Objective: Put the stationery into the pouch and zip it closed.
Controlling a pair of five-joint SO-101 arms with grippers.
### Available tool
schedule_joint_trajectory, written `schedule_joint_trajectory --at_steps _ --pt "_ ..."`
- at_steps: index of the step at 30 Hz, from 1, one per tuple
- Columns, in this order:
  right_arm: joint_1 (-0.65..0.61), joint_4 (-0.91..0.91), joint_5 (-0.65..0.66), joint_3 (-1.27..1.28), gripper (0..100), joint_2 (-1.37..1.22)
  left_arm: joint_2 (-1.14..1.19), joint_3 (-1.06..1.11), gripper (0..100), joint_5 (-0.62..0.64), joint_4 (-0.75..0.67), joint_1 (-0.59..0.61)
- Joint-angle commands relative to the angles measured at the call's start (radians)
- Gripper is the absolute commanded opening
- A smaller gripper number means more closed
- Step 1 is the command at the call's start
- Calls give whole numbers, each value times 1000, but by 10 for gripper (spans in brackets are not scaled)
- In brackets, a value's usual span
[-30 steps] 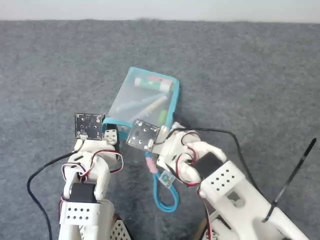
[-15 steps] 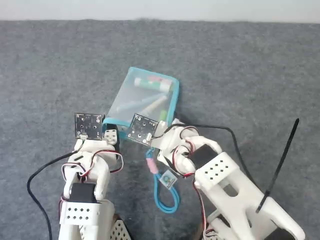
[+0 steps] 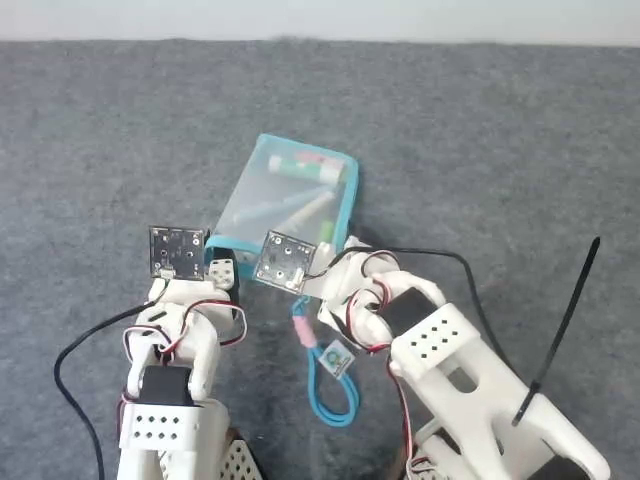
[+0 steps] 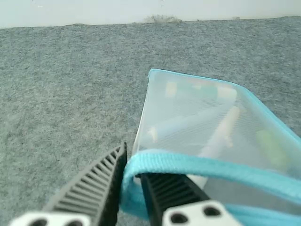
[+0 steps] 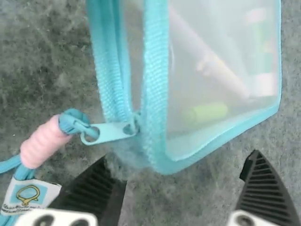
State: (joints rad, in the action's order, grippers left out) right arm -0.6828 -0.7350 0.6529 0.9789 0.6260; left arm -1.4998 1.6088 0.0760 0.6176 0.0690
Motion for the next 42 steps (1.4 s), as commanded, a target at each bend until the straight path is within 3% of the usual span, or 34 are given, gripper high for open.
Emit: schedule_joint_trajectory --at_steps 1,8,16,24,31,35,38,42 --pt "12 22 15 -34 310 18 3 -61 12 9 -37 9" --pt "2 15 15 -94 292 16 3 -61 12 9 -38 9" --pt "-119 -4 20 -97 289 10 3 -61 12 8 -40 9" --pt "-107 -16 15 -94 281 5 3 -59 12 8 -37 9" --pt "-111 -16 12 -94 98 15 3 -59 12 8 -38 9" --pt "-108 -10 -25 -98 76 16 3 -59 12 6 -37 -11" --pt "-96 -5 -52 -100 0 10 3 -59 12 6 -37 -49" --pt "-25 -5 -75 -117 9 4 -5 -70 14 -9 -18 -68"
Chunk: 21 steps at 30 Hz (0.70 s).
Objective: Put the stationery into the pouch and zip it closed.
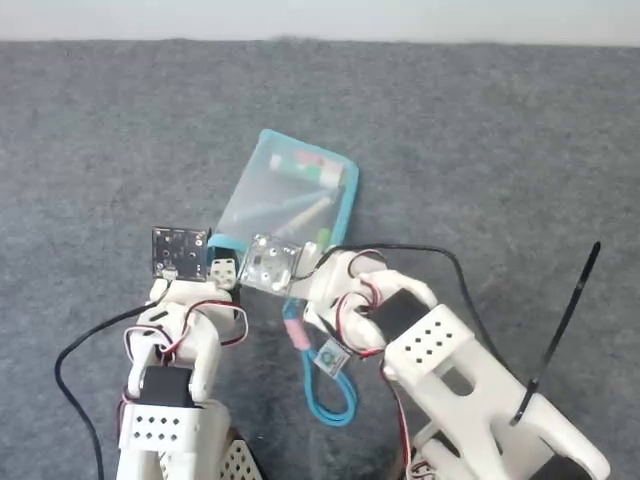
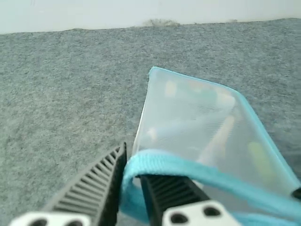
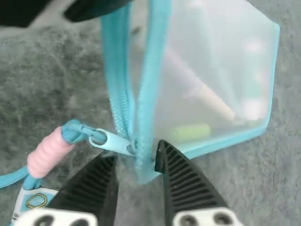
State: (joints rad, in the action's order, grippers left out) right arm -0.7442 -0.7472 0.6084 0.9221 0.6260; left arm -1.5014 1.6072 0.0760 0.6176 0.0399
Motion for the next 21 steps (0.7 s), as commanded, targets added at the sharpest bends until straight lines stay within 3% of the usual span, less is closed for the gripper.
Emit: schedule_joint_trajectory --at_steps 1,7,14,21 --pt "59 7 -43 -68 6 5 -3 -79 23 -28 -8 -40" --pt "133 8 -77 -87 6 4 -3 -180 127 -41 161 -54" --pt "134 8 -77 -91 6 4 -3 -315 128 -115 384 -60" --pt "151 1 -123 -126 6 4 -15 -410 127 -198 511 -54"
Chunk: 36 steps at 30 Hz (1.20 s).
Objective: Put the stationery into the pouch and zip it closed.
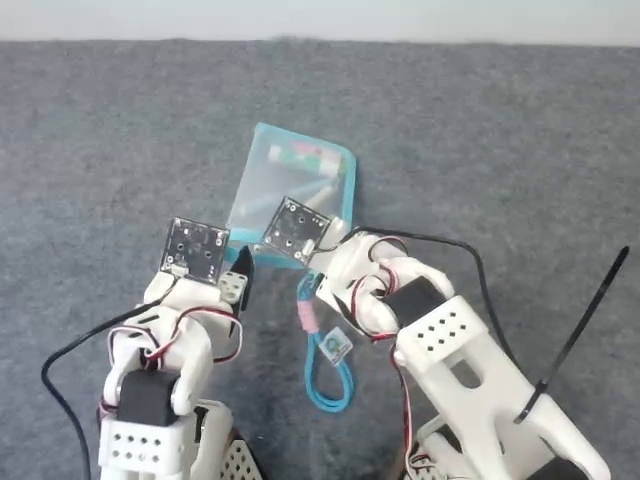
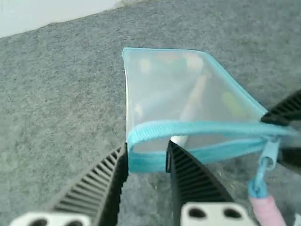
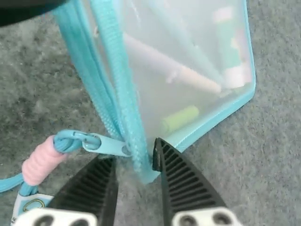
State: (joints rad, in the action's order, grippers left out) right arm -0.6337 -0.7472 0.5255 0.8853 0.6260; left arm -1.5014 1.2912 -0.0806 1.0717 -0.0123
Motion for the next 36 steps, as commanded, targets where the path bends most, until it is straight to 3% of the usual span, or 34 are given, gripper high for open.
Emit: schedule_joint_trajectory --at_steps 1,10,13,18,25,32,36 --pt "54 -2 -52 -103 6 4 -37 -99 127 -52 72 -6" --pt "142 -131 -199 -203 6 2 -319 2 133 -89 87 -8" --pt "140 -153 -230 -218 6 4 -281 24 189 -83 60 -18" --pt "74 -156 -273 -218 6 4 -164 62 288 -61 12 -176" --pt "12 -171 -278 -215 6 16 35 76 288 -14 -95 -284" --pt "10 -191 -275 -213 6 16 170 107 284 35 -238 -282" --pt "-8 -186 -270 -196 6 16 183 134 192 31 -295 -284"
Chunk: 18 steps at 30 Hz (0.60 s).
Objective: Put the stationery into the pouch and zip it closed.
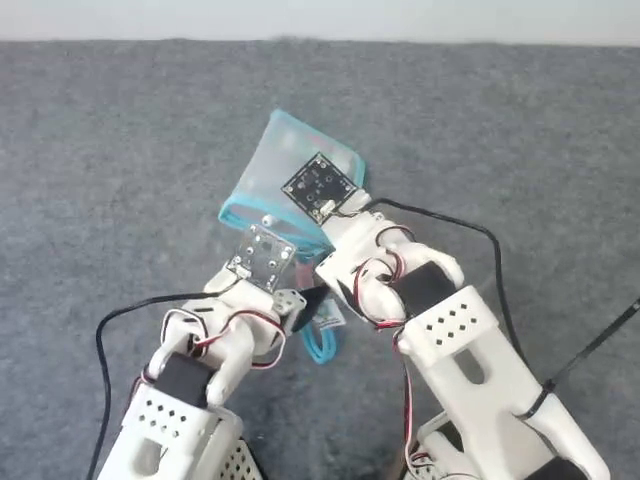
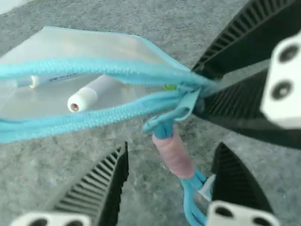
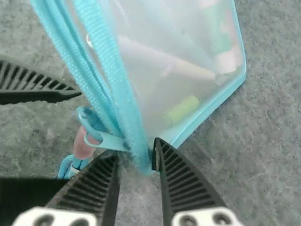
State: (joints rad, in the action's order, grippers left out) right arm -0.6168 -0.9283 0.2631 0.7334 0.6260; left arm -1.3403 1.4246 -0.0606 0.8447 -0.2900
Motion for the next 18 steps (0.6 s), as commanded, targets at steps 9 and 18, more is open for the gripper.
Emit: schedule_joint_trajectory --at_steps 9,18 --pt "-31 10 34 -9 6 4 21 33 11 11 -141 -3" --pt "48 91 84 94 6 4 21 -12 11 -34 -132 198"
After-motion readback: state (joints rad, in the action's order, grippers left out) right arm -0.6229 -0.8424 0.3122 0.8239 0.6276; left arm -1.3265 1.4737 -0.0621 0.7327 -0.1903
